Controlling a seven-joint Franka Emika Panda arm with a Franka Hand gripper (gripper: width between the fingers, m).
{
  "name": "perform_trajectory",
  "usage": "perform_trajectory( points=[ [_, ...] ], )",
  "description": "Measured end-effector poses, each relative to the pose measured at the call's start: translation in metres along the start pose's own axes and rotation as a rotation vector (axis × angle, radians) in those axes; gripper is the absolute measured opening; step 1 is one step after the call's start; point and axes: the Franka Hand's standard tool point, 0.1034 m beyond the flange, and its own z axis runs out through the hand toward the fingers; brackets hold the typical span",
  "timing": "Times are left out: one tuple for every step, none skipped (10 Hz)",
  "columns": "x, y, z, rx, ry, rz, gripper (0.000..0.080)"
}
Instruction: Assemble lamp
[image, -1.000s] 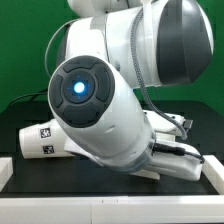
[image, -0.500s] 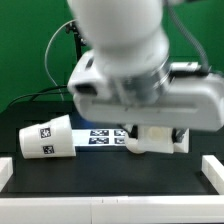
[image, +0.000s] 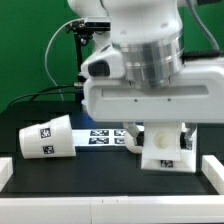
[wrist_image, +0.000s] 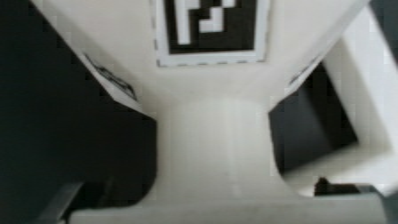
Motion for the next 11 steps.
perform_trajectory(
  points=[
    [0.0,-0.001,-0.009,0.003,0.09,-0.057,0.0531],
    [0.01,-0.01,-0.022,-0.005,0.184,-0.112,0.0531],
    [0.02,-0.023,-0.035,0.008,0.324,-0.158,0.0531],
    [0.016,-0.022,-0.029,0.016,0.368,-0.154,0.0531],
    [0.019,-0.023,-0.029,0.026,0.452,-0.161,0.0531],
    [0.017,-0.025,-0.029,0.034,0.516,-0.168,0.0531],
    [0.015,-0.023,-0.025,0.03,0.511,-0.17,0.0531],
    [0.014,-0.024,-0.022,0.015,0.545,-0.231,0.0531],
    [0.007,-0.028,-0.016,0.004,0.576,-0.286,0.0531],
    [-0.004,-0.042,-0.011,0.001,0.613,-0.329,0.0531],
    [-0.008,-0.044,-0.01,-0.018,0.611,-0.346,0.0531]
  ],
)
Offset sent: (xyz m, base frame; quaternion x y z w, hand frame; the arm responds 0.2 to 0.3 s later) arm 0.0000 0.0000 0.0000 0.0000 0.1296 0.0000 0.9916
